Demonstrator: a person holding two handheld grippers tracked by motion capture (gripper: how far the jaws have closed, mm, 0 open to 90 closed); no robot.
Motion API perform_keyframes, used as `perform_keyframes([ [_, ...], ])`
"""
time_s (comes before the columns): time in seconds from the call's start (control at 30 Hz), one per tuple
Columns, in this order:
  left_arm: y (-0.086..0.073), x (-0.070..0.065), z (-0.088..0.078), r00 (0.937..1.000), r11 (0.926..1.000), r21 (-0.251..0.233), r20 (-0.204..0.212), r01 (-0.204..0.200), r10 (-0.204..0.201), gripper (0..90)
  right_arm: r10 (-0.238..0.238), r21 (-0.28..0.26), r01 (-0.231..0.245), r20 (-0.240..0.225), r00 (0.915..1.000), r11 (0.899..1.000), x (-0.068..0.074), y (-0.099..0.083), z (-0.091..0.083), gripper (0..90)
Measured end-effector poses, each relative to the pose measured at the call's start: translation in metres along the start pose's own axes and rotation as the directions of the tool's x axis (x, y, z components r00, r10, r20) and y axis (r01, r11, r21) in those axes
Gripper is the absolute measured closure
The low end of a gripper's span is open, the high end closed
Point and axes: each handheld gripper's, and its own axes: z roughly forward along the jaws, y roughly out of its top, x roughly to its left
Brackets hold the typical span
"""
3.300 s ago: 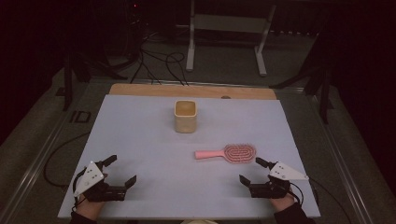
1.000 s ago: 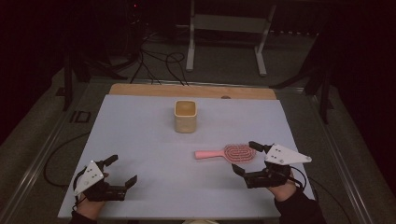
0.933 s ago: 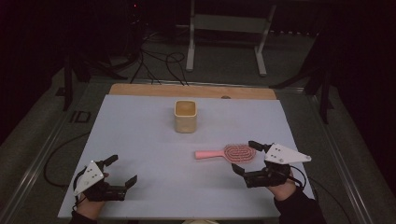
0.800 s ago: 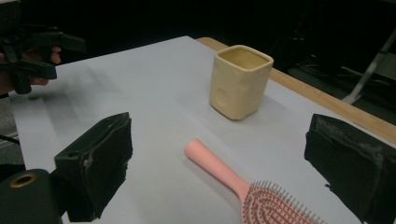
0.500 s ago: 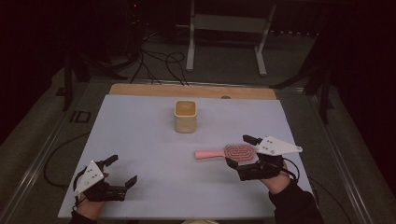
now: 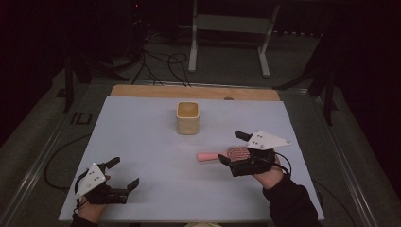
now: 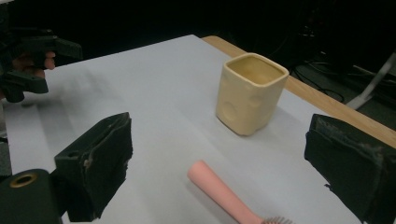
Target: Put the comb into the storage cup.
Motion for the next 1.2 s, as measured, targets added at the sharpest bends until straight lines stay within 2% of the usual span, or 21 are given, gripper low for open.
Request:
perform_keyframes([
  [0.5,0.000,0.000,0.000,1.0000,1.0000,0.000,0.005,0.002,-0.002,0.1,-0.005,0.031,0.006,-0.039,0.9992,0.999,0.004,0.008,0.032,7.5],
  [1.2,0.000,0.001,0.000,0.9999,1.0000,0.001,0.011,0.002,-0.002,0.1,0.011,0.116,-0.003,-0.065,0.9978,0.993,0.002,0.001,0.076,7.6],
])
